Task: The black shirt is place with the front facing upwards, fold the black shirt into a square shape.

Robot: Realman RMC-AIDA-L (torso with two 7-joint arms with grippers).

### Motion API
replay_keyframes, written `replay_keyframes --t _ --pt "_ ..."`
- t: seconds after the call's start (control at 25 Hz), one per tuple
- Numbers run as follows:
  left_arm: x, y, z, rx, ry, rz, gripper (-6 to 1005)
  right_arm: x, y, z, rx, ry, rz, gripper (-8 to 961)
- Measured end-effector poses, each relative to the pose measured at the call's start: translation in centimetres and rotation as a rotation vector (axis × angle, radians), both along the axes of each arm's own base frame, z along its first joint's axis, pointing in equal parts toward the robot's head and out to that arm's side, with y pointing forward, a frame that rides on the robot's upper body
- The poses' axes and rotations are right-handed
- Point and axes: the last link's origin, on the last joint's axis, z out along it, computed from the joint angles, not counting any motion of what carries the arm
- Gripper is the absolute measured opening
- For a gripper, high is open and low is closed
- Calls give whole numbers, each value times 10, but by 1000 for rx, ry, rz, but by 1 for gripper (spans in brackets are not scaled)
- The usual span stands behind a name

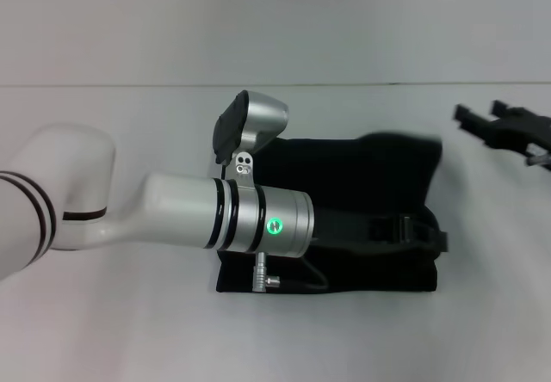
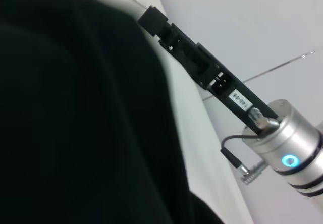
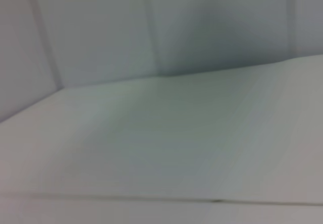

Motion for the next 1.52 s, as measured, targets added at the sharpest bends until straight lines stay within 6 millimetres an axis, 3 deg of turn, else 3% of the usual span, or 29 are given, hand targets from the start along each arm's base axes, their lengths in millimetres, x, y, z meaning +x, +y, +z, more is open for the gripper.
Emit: replay_keyframes --t 0.2,0.4,0.52,0.72,0.96,1.16,1.32,1.52 --pt "12 -6 2 -25 -75 -30 131 19 -10 21 102 108 -71 736" --pt "33 -15 23 -65 -265 -134 358 20 -14 26 66 217 -93 737" --pt "31 -20 35 -92 -306 -174 477 15 -16 25 -29 273 -86 738" --pt "1 -24 59 -36 -268 -264 647 13 -20 33 -249 360 -163 737" --pt "-57 -21 102 288 -121 -433 795 13 -20 52 -467 427 -374 736" --pt "-92 -20 122 454 -2 -500 952 1 -22 47 -570 458 -419 736" --pt "-111 -23 137 587 41 -554 951 -7 -20 36 -600 473 -434 737" --pt "-121 -25 151 683 55 -571 950 -8 -17 33 -587 490 -464 737"
